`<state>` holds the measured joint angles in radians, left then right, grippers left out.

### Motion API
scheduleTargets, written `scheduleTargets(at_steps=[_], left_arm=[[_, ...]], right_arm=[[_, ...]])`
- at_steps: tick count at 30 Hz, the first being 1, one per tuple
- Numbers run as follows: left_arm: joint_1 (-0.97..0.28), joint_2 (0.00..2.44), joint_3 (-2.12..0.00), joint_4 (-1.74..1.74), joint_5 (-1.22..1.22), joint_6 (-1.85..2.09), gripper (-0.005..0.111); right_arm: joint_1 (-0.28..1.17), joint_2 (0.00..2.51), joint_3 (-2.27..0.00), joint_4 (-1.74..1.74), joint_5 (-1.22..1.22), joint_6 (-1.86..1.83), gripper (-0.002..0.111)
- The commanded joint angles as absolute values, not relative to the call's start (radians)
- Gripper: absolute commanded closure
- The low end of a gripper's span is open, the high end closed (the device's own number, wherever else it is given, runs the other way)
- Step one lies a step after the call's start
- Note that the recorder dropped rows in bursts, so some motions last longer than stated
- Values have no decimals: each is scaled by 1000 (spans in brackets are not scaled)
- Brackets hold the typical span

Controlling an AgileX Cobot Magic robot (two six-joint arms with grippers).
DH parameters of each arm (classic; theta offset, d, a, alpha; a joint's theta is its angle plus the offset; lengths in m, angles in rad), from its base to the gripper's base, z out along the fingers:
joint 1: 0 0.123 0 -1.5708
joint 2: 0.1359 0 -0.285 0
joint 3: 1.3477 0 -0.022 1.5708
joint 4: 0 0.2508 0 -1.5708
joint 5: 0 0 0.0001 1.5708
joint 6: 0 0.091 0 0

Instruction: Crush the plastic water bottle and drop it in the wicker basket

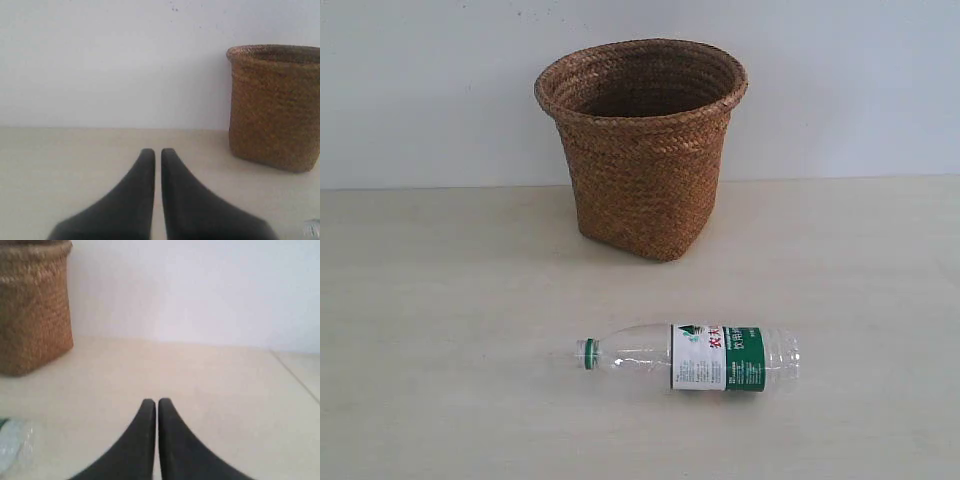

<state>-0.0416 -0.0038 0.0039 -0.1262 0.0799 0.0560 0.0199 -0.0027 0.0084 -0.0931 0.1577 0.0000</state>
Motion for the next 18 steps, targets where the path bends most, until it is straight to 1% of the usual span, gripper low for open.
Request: scheduleTargets(at_steps=[1, 5, 11, 14, 18], left_arm=[[-40, 0, 0, -151, -25, 37, 102], [-40, 0, 0, -219, -157, 31, 102], [-40, 0, 0, -192, -383, -195, 102], [-40, 15, -19, -135, -438, -244, 102], [-40, 107, -112, -63, -445, -262, 102]], right_arm=[[20, 0, 0, -90, -77, -10, 108], [20, 0, 0, -90, -269, 63, 108], [20, 0, 0, -85, -528, 337, 108], [20, 34, -70, -85, -502, 334, 108], [20, 164, -196, -85, -434, 310, 108]])
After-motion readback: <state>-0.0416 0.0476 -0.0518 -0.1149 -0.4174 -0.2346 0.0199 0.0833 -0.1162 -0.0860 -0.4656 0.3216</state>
